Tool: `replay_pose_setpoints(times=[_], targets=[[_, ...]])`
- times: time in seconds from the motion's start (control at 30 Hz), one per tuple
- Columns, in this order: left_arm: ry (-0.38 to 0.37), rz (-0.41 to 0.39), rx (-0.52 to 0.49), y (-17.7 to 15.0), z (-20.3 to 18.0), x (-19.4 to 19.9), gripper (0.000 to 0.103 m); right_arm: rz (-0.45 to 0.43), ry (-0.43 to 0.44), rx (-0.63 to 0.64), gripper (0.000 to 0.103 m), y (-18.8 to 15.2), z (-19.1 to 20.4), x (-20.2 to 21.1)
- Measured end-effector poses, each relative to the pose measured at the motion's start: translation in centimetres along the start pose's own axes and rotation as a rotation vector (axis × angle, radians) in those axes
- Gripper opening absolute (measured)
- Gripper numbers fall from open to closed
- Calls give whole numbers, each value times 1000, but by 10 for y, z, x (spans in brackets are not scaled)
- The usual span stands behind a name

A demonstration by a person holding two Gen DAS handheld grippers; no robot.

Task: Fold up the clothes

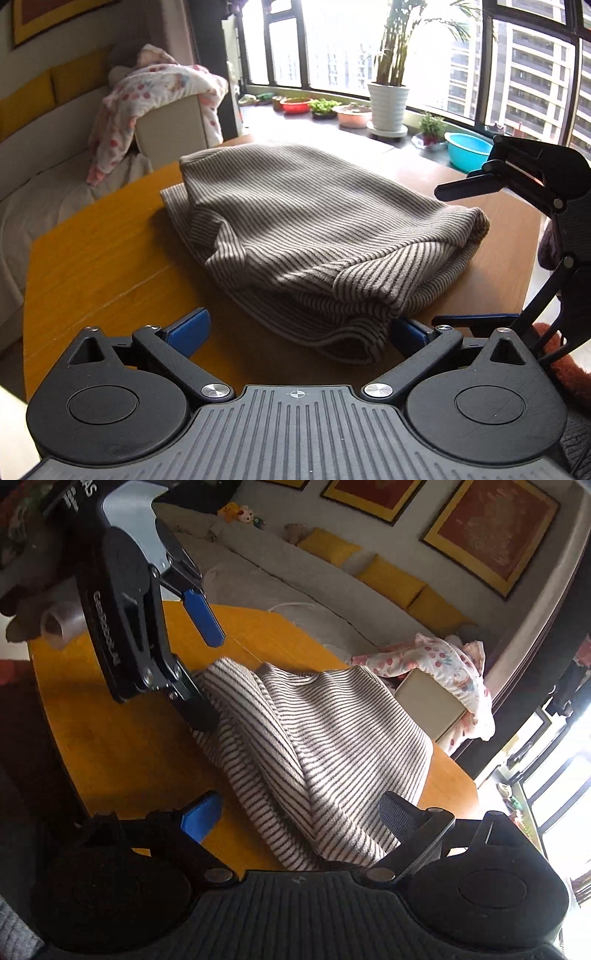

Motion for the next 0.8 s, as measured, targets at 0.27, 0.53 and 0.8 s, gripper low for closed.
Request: replay_pose_setpoints(times=[0.27, 0.53, 0.8], targets=[[-68, 1, -31, -4, -13, 9, 103, 90, 194, -372, 78, 4, -34, -25], [0, 39, -135, -16, -25, -10, 103, 86, 225, -436, 78, 4, -49, -24], [-11, -31, 74, 12, 7, -5, 103, -54, -58, 24, 88, 4, 4, -10]])
Point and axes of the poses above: each gripper's, at about its wrist camera, not at the fingertips, and x roughly against the way its jaws point, z to its left, y to its top, the point moved 6 cm from there along -x, roughly the way its jaws point, and after that the axes turned 7 degrees about z, right-handed, at the moved point
